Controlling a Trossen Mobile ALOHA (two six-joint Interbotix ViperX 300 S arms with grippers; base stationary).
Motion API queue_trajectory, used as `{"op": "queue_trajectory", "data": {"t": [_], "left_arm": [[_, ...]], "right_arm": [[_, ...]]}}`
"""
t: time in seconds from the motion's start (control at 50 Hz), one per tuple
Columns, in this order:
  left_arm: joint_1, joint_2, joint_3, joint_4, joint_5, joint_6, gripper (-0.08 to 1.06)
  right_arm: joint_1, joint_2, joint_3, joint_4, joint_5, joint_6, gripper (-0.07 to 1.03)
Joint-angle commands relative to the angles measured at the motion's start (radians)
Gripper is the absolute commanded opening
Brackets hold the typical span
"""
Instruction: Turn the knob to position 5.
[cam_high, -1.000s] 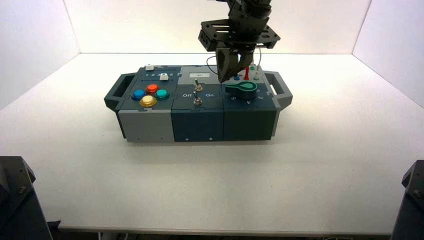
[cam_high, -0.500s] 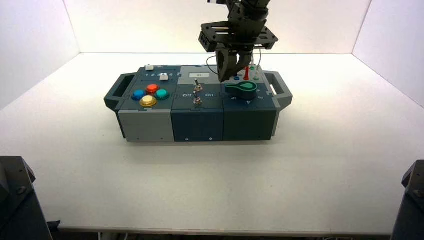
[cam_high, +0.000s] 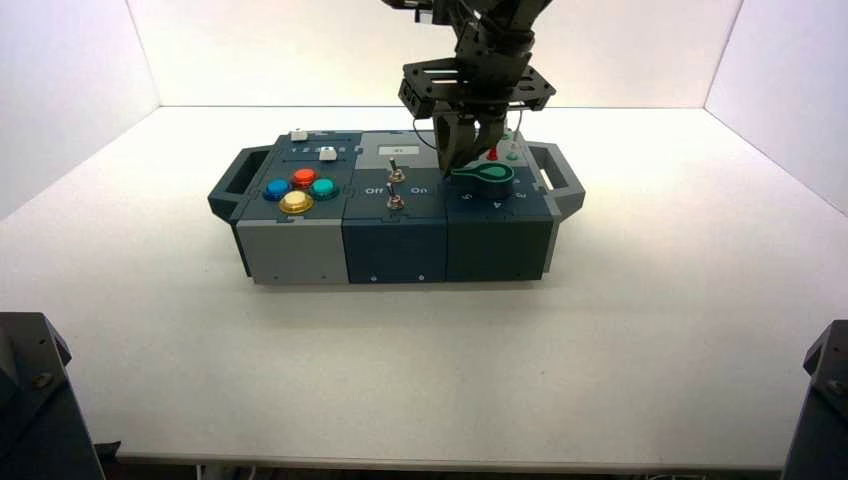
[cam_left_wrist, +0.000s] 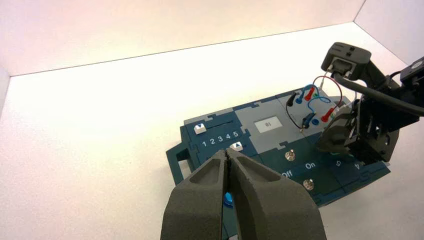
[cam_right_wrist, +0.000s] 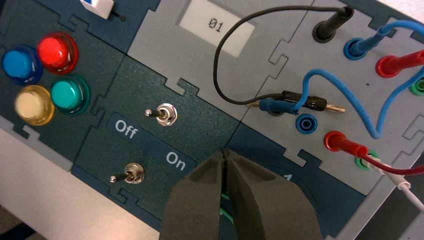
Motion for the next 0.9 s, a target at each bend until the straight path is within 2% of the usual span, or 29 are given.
{"op": "queue_trajectory", "data": {"t": [0.02, 0.9], "left_arm": [[-0.005, 0.003, -0.018, 0.002, -0.012, 0.002, -0.03], [-0.005, 0.003, -0.018, 0.003, -0.017, 0.003, -0.03]], "right_arm": [[-0.005, -0.012, -0.018, -0.002, -0.003, -0.002, -0.02], [-0.015, -0.008, -0.023, 0.002, 0.023, -0.002, -0.02]]}}
